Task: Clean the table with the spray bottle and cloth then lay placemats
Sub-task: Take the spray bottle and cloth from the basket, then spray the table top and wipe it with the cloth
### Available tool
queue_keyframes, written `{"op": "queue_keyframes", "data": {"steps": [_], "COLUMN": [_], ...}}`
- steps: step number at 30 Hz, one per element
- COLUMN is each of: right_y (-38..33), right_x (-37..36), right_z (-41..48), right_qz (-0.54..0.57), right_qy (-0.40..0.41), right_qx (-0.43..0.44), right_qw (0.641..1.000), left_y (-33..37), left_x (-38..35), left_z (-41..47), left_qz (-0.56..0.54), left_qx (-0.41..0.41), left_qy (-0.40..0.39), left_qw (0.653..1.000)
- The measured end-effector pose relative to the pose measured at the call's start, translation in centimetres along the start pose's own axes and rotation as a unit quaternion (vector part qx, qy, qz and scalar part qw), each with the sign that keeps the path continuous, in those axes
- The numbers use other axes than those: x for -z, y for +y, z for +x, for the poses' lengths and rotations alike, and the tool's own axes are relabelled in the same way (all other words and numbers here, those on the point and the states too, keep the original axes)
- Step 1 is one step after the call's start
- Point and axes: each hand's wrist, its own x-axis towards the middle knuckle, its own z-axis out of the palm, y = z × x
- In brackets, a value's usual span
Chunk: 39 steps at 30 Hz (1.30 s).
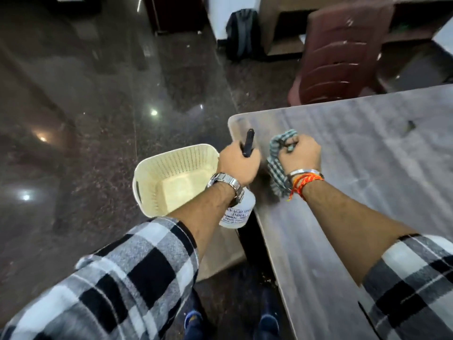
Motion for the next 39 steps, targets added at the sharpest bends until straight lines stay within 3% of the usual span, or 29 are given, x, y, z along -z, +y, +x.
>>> {"op": "queue_keyframes", "data": {"steps": [6, 13, 24, 34, 39], "right_y": [8.9, 17.8, 19.8, 21.5, 23.5], "right_x": [5.6, 10.5, 11.2, 12.5, 12.3], "right_z": [2.1, 5.4, 7.4, 7.1, 7.2], "right_qz": [-0.044, -0.078, -0.036, -0.042, -0.023], "right_qy": [0.011, -0.047, -0.07, -0.032, -0.006], "right_qx": [-0.006, 0.007, 0.014, 0.012, 0.057], "right_qw": [0.999, 0.996, 0.997, 0.999, 0.998], "left_y": [3.7, 8.7, 13.0, 14.1, 14.4], "left_x": [-5.7, -11.3, -15.8, -18.3, -19.7], "left_z": [-1.4, -3.6, -4.2, -3.1, -2.7], "left_qz": [0.034, 0.043, 0.029, 0.017, 0.014], "left_qx": [0.051, 0.08, 0.095, 0.057, 0.085], "left_qy": [-0.003, 0.007, -0.016, -0.051, -0.065], "left_qw": [0.998, 0.996, 0.995, 0.997, 0.994]}}
